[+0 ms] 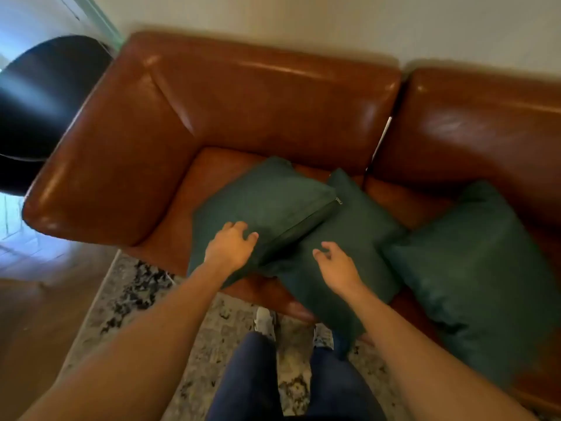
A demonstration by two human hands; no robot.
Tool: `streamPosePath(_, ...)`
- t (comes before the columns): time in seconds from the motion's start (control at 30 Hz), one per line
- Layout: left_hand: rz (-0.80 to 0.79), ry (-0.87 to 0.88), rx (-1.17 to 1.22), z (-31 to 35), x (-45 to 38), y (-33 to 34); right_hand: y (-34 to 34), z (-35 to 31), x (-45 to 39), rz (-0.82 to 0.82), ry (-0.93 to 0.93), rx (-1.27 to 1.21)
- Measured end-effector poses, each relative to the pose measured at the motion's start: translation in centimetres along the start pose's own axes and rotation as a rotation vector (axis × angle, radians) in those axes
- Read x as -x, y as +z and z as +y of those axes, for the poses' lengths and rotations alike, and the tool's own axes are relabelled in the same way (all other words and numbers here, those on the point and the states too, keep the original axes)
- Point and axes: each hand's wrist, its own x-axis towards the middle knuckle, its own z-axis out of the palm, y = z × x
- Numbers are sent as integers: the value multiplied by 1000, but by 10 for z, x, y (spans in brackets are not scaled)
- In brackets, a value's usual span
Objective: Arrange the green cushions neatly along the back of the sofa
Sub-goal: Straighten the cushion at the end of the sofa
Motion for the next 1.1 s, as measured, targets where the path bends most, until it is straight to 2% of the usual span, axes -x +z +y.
streamPosePath(0.1,-18,-21,-33,-7,-30,-10,10,-8,-18,2,85,-120)
streamPosePath(0.2,-63,-30,-41,-15,-67,-20,25,-19,-37,64,247,-404)
streamPosePath(0.33,-118,24,-53,-26,-113,-28,39,-37,-61,195,424,-751)
streamPosePath(0.47,-175,110,-73,-39,-138,-35,66,-63,-80,193,485,-1010)
streamPosePath(0.6,-172,209,-52,-48,-143,-51,92,-104,-90,268,406,-1070)
streamPosePath(0.7,-84,271,-53,-45,-147,-72,103,-140,-90,296,287,-1062)
streamPosePath(0.93,106,436,-195,-30,-177,-121,121,-219,-116,190,89,-1090)
streamPosePath(1.03,103,445,-328,-29,-196,-126,117,-223,-129,109,23,-1126)
streamPosePath(1.1,100,426,-372,-30,-210,-127,113,-210,-136,100,45,-1095)
